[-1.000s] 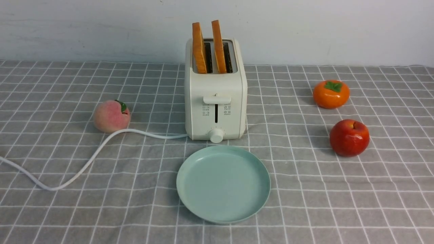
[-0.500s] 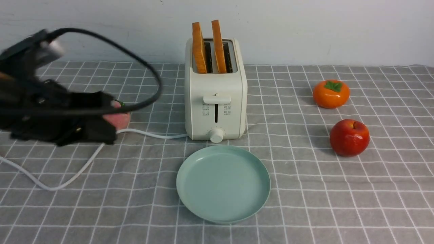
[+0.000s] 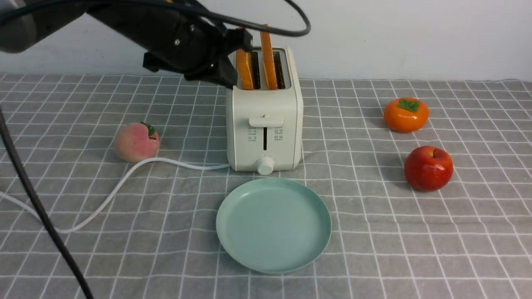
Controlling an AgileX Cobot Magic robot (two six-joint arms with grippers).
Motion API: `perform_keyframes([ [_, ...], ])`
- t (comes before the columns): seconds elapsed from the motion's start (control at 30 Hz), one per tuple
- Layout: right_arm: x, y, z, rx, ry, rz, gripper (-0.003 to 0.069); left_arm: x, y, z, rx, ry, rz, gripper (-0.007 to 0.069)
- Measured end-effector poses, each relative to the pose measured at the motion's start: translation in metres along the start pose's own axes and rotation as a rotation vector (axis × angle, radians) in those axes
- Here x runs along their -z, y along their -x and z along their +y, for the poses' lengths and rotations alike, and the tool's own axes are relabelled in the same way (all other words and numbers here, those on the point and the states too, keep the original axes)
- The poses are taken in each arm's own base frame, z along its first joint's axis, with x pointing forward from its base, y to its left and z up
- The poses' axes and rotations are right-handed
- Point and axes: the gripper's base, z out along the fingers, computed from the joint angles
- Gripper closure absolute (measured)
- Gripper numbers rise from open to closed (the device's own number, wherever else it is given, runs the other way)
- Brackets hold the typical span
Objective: Take toasted bread from bread machine on grey coffee table place on plate.
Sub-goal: 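Reach for a toast slice standing in the toaster with the left gripper, then place the slice of bread on the plate with the left gripper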
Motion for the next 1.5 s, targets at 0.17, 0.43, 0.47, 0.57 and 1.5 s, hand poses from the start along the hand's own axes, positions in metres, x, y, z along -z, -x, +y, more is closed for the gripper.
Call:
perform_keyframes([
  [0.17, 0.000, 0.000, 0.000, 0.000, 0.000, -0.005, 0.0667, -0.015, 0.020, 0.002, -0.016, -0.002, -0.116, 0.0599],
  [0.43, 0.000, 0.000, 0.000, 0.000, 0.001, -0.005, 0.0667, -0.065, 0.025, 0.024, -0.010, 0.036, -0.238, 0.0200],
  [0.47, 0.000, 0.000, 0.000, 0.000, 0.001, -0.005, 0.0667, -0.072, 0.024, 0.027, -0.007, 0.041, -0.240, 0.0155],
  [0.57, 0.000, 0.000, 0.000, 0.000, 0.001, -0.005, 0.0665, -0.090, 0.019, 0.036, 0.002, 0.053, -0.241, 0.0088],
  [1.5, 0.000, 0.001, 0.001, -0.008, 0.013, -0.006, 0.0644, 0.079, -0.042, -0.012, 0.014, -0.042, -0.094, 0.0526],
])
